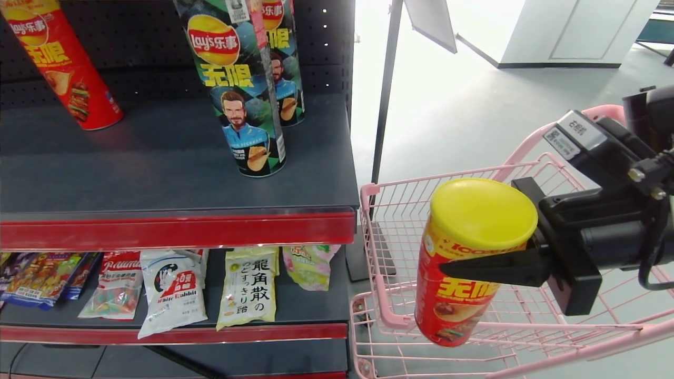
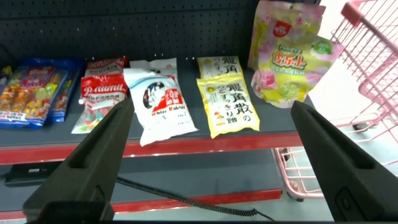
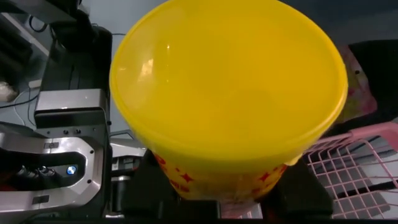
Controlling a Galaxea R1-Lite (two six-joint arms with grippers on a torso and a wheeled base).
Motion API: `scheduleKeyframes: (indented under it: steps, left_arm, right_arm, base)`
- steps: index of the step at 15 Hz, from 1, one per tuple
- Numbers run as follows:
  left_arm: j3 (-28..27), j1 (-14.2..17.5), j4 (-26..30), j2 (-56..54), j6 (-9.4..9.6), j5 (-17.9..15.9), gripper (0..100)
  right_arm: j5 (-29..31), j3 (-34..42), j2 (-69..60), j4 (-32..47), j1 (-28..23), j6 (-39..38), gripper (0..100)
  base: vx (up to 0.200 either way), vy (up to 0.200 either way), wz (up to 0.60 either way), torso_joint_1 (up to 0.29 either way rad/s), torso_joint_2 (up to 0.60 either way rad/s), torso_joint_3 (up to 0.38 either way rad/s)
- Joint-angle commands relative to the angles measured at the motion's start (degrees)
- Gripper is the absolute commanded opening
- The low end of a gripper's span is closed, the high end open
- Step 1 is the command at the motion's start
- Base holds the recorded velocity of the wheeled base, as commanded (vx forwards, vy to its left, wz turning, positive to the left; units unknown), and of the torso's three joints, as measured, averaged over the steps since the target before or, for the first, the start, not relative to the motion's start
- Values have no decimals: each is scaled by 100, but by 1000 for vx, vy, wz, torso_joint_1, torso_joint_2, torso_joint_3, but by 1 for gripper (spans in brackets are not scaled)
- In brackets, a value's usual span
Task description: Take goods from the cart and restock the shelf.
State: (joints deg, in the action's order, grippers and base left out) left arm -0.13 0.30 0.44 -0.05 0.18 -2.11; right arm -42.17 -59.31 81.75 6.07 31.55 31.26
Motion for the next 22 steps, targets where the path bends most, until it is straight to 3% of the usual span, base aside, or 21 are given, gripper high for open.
scheduleKeyframes:
  steps: [1,16,22]
  left_arm:
    - [5,5,0,5,-1,0,100]
    - [5,5,0,5,-1,0,100]
    - [5,-4,0,5,-1,0,100]
  right_arm:
    - [-2,7,-10,-1,-17,3,0]
    - [7,7,-142,-9,-149,-32,0]
    - [-2,95,-405,-1,-290,-41,0]
  base:
    - [0,0,0,198,-486,-295]
    - [0,0,0,215,-491,-280]
    - [0,0,0,24,-57,-31]
